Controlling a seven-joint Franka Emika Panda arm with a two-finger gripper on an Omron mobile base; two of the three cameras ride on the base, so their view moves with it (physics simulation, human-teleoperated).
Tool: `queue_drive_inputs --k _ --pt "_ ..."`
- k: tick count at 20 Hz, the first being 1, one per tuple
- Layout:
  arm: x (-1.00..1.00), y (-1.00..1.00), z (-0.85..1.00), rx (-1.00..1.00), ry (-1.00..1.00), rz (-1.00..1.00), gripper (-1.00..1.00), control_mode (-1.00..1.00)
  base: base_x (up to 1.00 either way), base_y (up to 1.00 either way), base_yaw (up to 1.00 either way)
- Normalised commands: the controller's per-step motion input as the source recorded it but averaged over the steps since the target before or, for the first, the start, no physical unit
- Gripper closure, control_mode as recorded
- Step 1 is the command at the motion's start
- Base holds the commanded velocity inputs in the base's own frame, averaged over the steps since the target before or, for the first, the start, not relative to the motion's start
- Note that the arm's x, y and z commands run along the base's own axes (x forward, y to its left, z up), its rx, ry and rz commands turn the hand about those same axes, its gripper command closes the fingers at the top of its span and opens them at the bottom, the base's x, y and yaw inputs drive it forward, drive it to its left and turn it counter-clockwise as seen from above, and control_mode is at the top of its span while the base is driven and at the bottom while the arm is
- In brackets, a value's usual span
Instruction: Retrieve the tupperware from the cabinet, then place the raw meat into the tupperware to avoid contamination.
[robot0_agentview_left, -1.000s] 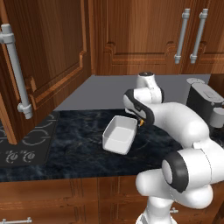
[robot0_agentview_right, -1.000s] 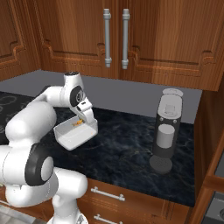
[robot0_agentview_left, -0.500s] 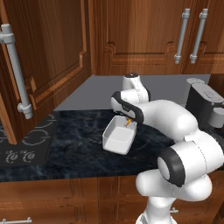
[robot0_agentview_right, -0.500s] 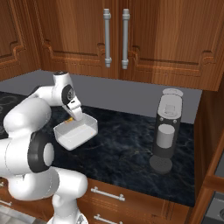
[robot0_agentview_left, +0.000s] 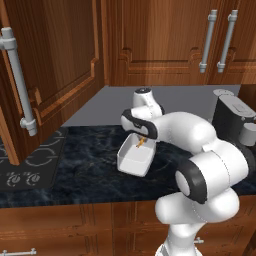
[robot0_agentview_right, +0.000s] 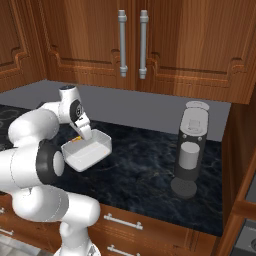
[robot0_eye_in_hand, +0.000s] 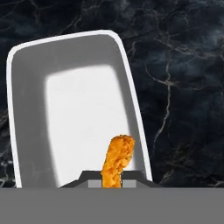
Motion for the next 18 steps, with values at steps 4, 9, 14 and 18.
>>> queue_drive_inputs --k 4,9,14,18 --pt "0.12 0.01 -0.33 0.0 0.0 0.0 1.0 -1.0 0.0 0.0 0.0" --pt "0.13 0.05 -0.18 0.01 -0.01 0.02 1.0 -1.0 0.0 0.0 0.0" --pt "0.1 0.0 -0.21 0.06 0.0 0.04 1.0 -1.0 0.0 0.0 0.0" --pt "0.12 0.0 -0.27 0.07 0.0 0.08 -1.0 -1.0 0.0 0.0 0.0"
